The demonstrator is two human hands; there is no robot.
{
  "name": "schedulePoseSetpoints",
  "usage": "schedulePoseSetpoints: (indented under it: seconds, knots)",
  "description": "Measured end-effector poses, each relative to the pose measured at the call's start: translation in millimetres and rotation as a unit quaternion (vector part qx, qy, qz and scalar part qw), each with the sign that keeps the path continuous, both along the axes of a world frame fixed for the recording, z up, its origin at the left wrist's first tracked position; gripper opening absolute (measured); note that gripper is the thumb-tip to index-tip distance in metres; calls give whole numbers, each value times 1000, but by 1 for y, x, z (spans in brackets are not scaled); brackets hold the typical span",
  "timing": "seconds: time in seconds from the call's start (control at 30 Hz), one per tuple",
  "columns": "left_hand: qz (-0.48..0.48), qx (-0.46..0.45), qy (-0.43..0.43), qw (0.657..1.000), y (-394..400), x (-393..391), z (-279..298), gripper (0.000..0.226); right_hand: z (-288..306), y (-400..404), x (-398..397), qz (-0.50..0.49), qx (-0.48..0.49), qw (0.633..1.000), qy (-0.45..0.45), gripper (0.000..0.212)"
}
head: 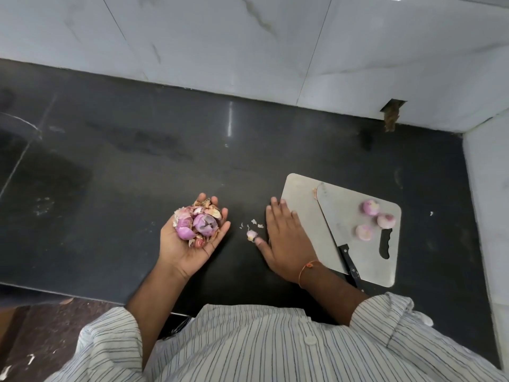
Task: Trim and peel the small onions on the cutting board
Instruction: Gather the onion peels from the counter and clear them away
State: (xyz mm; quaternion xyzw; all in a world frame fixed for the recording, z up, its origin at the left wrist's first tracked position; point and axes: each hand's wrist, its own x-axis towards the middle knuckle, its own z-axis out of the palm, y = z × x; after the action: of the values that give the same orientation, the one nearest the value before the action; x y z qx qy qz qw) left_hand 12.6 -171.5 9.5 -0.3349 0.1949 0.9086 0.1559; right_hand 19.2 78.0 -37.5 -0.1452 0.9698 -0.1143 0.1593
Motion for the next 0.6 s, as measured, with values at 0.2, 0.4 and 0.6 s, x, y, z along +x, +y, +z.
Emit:
schedulePoseSetpoints:
  seconds: [0.2, 0.4, 0.6]
  knots:
    - [-15, -13, -7, 1000, 5, -2, -5, 49, 8, -13, 0, 177, -76, 981, -21, 68]
    - [-13, -16, -18, 1000, 7, -1, 1, 46, 3, -37, 2, 167, -56, 984, -25, 74]
    - [-40, -23, -21, 999, -5, 5, 2, 38, 11, -15, 32, 217, -100, 969, 61, 63]
